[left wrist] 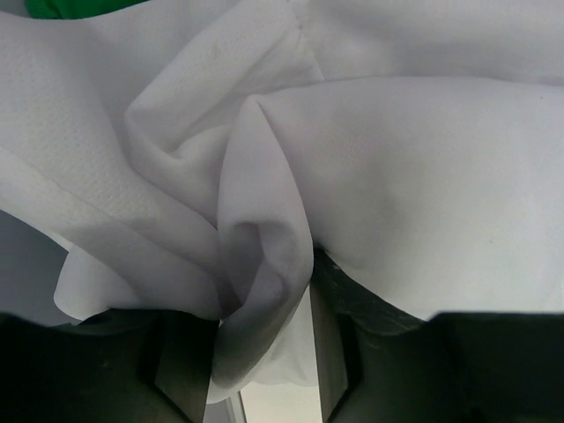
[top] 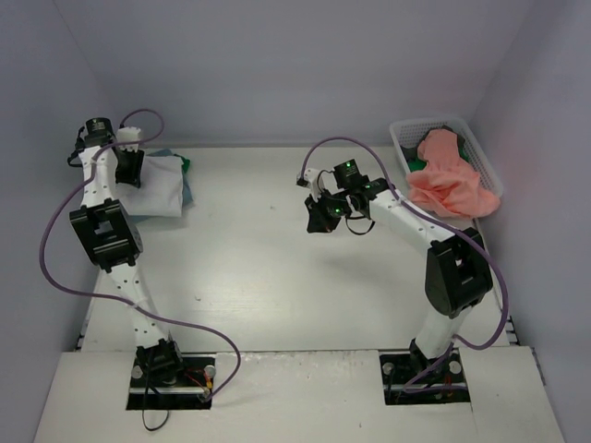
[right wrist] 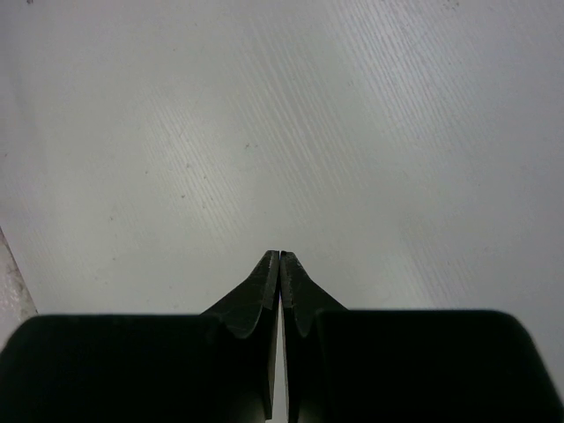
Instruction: Fold and stack the t-shirts
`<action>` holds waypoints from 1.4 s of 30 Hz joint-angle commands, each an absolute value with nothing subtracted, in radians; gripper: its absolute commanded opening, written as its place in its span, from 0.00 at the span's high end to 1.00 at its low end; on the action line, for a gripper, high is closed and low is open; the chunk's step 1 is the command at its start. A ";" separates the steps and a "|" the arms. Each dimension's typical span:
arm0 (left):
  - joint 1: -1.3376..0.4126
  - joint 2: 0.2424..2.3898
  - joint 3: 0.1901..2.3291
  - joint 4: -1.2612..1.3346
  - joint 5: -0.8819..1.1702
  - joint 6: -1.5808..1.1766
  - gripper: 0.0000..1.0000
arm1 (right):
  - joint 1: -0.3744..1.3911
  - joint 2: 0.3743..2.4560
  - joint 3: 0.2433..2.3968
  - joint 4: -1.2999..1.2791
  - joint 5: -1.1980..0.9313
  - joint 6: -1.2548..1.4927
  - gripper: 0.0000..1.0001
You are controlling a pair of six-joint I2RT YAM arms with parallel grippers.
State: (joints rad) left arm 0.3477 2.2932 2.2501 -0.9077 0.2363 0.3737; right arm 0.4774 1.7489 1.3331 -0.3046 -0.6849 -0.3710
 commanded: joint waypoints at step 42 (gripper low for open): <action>0.212 2.132 2.170 -0.684 -0.150 0.402 0.53 | 0.469 1.712 1.335 -0.316 -0.759 -0.391 1.00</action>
